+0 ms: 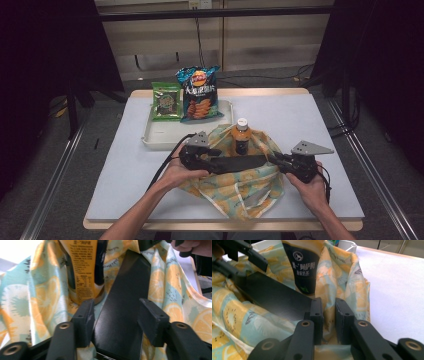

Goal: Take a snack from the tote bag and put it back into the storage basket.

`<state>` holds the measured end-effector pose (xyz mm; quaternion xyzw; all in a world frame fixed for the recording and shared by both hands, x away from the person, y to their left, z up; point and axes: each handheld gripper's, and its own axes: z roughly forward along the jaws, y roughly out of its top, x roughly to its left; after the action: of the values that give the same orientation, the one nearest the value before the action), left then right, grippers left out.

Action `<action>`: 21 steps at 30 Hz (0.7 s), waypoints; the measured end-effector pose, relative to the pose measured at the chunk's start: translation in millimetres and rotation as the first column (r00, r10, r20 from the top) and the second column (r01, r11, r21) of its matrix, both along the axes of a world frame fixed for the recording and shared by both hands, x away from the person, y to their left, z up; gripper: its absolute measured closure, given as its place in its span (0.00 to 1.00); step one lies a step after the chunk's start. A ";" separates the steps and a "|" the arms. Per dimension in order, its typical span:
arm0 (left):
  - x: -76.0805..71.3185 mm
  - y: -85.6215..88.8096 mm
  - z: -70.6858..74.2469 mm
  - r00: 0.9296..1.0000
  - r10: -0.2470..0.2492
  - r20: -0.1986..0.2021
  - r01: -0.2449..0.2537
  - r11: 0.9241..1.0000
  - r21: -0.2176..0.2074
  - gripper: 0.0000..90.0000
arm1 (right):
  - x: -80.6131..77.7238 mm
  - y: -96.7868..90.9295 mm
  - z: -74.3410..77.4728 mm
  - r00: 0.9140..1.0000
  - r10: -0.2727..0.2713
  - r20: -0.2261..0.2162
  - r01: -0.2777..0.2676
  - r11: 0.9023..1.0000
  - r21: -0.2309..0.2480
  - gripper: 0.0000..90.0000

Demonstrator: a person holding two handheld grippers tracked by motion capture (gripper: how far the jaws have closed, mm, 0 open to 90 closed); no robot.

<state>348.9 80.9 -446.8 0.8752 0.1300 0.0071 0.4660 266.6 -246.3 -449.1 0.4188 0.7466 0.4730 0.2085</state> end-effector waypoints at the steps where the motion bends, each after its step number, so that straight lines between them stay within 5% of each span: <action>1: 0.6 0.0 -1.6 1.000 -0.005 -0.011 0.005 1.000 -0.013 0.48 | 0.5 0.9 0.6 1.000 -0.001 0.001 0.001 1.000 0.000 0.86; 8: -0.4 -5.1 -1.4 0.999 -0.048 0.005 0.048 0.999 0.021 0.33 | 1.0 2.4 -0.1 1.000 0.004 0.000 -0.004 1.000 -0.002 0.84; 21: -5.5 -20.5 -18.7 0.996 -0.074 0.042 0.070 0.993 0.095 0.37 | 0.7 3.0 -0.8 1.000 0.010 -0.006 -0.010 1.000 0.000 0.82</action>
<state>343.5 60.4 -465.5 0.8998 0.0874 0.0162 0.4271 267.3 -243.3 -449.9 0.4164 0.7493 0.4729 0.2037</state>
